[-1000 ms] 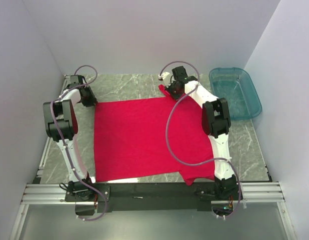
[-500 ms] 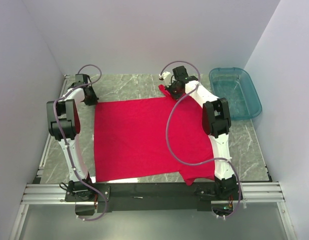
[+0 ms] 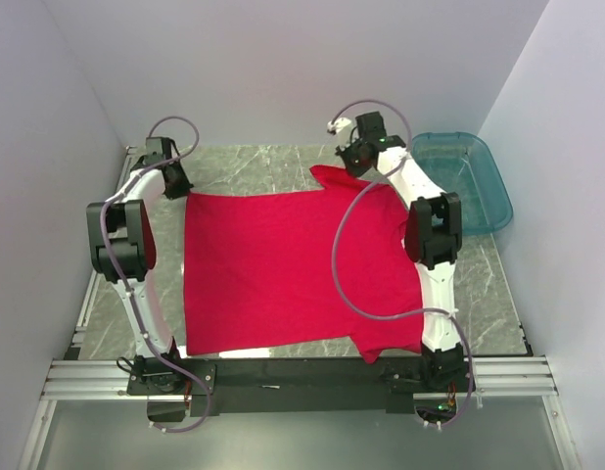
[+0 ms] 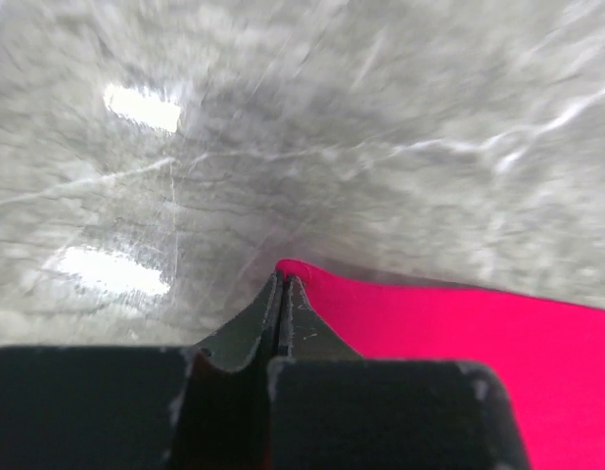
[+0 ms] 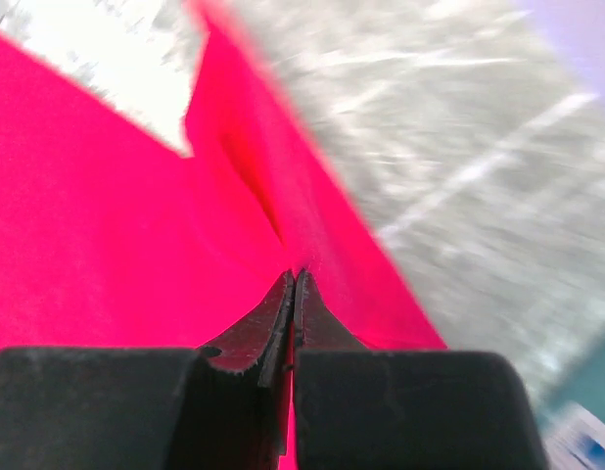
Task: Fold and stack the t-shirts
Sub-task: Flatten the tshirt out
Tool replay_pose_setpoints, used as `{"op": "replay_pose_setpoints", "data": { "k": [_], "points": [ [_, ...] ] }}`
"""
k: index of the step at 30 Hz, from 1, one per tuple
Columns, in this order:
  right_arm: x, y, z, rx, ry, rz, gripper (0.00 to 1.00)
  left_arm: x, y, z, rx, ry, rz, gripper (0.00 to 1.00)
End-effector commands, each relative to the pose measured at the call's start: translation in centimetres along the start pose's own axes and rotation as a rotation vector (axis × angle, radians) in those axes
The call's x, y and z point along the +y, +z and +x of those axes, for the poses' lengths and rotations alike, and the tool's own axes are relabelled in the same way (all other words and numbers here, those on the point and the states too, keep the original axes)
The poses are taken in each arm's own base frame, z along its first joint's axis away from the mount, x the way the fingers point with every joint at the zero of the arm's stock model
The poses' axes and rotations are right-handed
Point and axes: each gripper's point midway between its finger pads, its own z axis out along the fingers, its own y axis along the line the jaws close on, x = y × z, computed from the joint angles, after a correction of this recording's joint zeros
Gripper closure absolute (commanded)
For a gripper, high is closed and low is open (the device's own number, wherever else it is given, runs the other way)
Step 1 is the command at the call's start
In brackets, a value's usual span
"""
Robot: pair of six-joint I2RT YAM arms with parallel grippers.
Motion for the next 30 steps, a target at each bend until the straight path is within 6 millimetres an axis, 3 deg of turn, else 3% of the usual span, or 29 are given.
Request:
{"op": "replay_pose_setpoints", "data": {
  "k": [1,5,7,8,10,13,14,15,16,17,18,19,20,21,22,23,24,25,26,27,30],
  "points": [
    [-4.3,-7.8,-7.6,-0.217,0.005,0.157,1.0,-2.9,-5.3,-6.8,-0.198,-0.031,0.075,1.0],
    [-5.5,-13.2,-11.2,-0.31,-0.036,0.221,1.0,-4.1,-9.6,-9.9,-0.321,-0.054,0.132,1.0],
    [-5.8,-16.0,-13.0,-0.361,-0.064,0.252,1.0,-4.9,-13.1,-11.5,-0.401,-0.073,0.166,1.0],
    [-5.9,-18.5,-14.0,-0.4,-0.077,0.278,1.0,-5.3,-14.6,-12.5,-0.447,-0.081,0.188,1.0],
    [-6.0,-21.4,-15.3,-0.45,-0.099,0.307,1.0,-6.0,-18.6,-14.0,-0.531,-0.11,0.233,1.0],
    [-5.4,-28.7,-17.7,-0.567,-0.134,0.368,1.0,-6.8,-24.6,-15.9,-0.653,-0.138,0.297,1.0],
    [-5.1,-30.2,-18.0,-0.593,-0.138,0.377,1.0,-6.7,-26.1,-16.6,-0.702,-0.16,0.298,1.0],
    [-4.8,-31.7,-18.3,-0.619,-0.139,0.385,1.0,-6.8,-29.3,-17.2,-0.762,-0.169,0.322,1.0],
    [-4.5,-35.1,-19.0,-0.678,-0.149,0.416,1.0,-6.8,-30.8,-17.4,-0.792,-0.173,0.335,1.0],
    [-4.1,-36.6,-19.3,-0.703,-0.153,0.427,1.0,-6.9,-32.5,-17.7,-0.826,-0.178,0.346,1.0],
    [-3.8,-38.5,-19.6,-0.738,-0.154,0.438,1.0,-6.9,-35.8,-17.9,-0.889,-0.183,0.377,1.0],
    [-3.1,-41.8,-20.0,-0.794,-0.164,0.463,1.0,-6.9,-37.5,-18.0,-0.923,-0.185,0.389,1.0],
    [-2.6,-43.9,-20.3,-0.832,-0.171,0.476,1.0,-6.8,-39.1,-17.9,-0.956,-0.187,0.405,1.0],
    [-2.1,-46.2,-20.5,-0.874,-0.17,0.491,1.0,-6.7,-42.4,-17.6,-1.016,-0.191,0.434,1.0],
    [-1.3,-49.9,-20.7,-0.943,-0.18,0.52,1.0,-6.6,-44.2,-17.6,-1.059,-0.192,0.452,1.0],
    [-0.6,-52.0,-20.7,-0.982,-0.186,0.533,1.0,-6.5,-45.7,-17.4,-1.089,-0.196,0.464,1.0],
    [-0.1,-54.4,-20.7,-1.031,-0.186,0.55,1.0,-6.1,-48.8,-16.8,-1.15,-0.206,0.483,1.0],
    [1.0,-57.8,-20.5,-1.095,-0.197,0.574,1.0,-5.8,-50.8,-16.6,-1.199,-0.216,0.501,1.0],
    [1.5,-59.4,-20.4,-1.123,-0.199,0.583,1.0,-5.5,-51.9,-16.0,-1.223,-0.229,0.513,1.0],
    [2.5,-63.3,-20.3,-1.196,-0.205,0.609,1.0,-4.8,-55.0,-15.2,-1.289,-0.249,0.53,1.0],
    [4.0,-68.4,-19.3,-1.286,-0.195,0.63,1.0,-3.8,-60.3,-13.7,-1.402,-0.28,0.581,0.99]
  ]
}}
